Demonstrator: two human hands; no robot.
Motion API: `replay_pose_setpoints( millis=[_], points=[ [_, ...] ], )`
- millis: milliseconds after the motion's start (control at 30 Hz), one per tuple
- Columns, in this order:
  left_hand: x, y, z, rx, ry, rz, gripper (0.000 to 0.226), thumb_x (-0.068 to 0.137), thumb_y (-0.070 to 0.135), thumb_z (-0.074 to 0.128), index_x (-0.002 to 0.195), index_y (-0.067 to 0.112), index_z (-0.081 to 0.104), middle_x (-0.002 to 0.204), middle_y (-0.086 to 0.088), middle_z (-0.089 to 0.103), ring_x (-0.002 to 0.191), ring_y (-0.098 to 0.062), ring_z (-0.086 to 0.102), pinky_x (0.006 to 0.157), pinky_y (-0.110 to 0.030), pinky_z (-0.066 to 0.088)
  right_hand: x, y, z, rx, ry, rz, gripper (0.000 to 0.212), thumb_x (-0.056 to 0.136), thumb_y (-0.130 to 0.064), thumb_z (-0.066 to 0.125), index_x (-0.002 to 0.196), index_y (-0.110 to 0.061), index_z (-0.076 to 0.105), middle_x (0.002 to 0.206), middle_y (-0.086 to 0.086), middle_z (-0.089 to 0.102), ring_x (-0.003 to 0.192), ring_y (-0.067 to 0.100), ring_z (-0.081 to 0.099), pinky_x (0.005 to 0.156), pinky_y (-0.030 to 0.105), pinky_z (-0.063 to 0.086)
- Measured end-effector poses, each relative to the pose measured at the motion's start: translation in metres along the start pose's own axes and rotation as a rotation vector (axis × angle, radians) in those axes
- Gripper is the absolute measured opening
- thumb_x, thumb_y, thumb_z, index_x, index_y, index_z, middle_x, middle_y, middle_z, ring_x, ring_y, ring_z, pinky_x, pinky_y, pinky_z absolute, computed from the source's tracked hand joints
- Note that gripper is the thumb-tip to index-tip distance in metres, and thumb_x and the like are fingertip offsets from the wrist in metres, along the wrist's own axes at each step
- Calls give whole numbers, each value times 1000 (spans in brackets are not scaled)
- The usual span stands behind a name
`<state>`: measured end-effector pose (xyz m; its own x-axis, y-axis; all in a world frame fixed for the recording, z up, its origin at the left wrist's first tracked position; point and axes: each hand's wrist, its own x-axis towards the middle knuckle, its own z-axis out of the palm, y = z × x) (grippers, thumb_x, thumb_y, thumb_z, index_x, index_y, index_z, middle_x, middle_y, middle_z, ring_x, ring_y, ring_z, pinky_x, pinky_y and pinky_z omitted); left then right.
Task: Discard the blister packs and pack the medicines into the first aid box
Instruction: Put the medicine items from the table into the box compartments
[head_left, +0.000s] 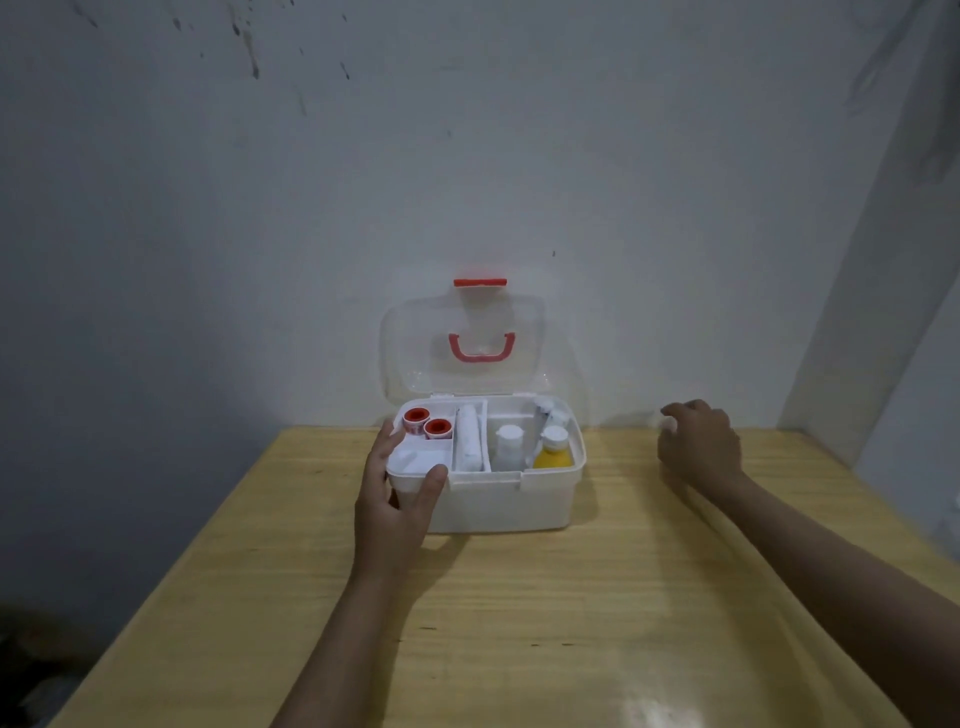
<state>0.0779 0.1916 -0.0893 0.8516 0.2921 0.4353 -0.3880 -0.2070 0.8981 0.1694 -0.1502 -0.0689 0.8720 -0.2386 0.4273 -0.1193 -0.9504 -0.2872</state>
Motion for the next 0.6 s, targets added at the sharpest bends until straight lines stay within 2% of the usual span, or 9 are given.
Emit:
replay_pose_setpoints(
  millis=[100,167,300,367,467,533,600],
  points=[
    [-1,-1,4,20,20,19,56,82,22,69,121,51,42,144,22,36,127,-6,40,89,-24,50,18,29,16,-223,-47,-4,37,86,-13,48,122,-14,56,122,13,58,108,36,51,85,45,45],
    [-1,-2,5,19,30,7,57,82,20,68,125,47,42,144,20,37,123,-5,43,81,-17,51,25,41,27,-302,-44,-7,32,87,-13,46,116,-13,58,114,13,60,102,35,52,84,45,44],
    [0,-4,6,4,25,30,54,83,16,67,119,48,45,145,16,38,119,5,46,82,-11,50,34,51,43,-250,58,8,28,85,-10,49,109,-10,63,104,17,61,92,38,54,78,44,43],
    [-1,-2,7,-6,18,35,54,83,14,67,116,49,45,145,15,38,118,6,46,78,-5,47,34,53,42,-209,67,-3,25,86,-13,51,106,-12,66,101,17,62,90,38,57,78,43,42],
    [-1,-2,7,3,14,21,53,83,16,67,117,50,44,145,16,37,122,-4,42,77,-8,48,27,43,31,-33,99,-72,21,87,-20,57,103,-13,70,97,14,63,81,36,62,74,42,45],
    [0,-3,7,5,17,9,53,82,17,68,121,44,45,146,16,37,125,-6,41,83,-17,50,17,24,17,209,138,-143,22,87,-25,63,101,-11,70,94,13,61,74,33,63,66,38,50],
    [1,-1,7,-7,18,-11,53,82,16,69,124,40,46,147,15,37,127,-7,40,83,-18,46,7,-6,-7,416,202,-237,22,84,-24,68,101,-10,71,90,11,60,73,26,62,63,31,48]
  ],
)
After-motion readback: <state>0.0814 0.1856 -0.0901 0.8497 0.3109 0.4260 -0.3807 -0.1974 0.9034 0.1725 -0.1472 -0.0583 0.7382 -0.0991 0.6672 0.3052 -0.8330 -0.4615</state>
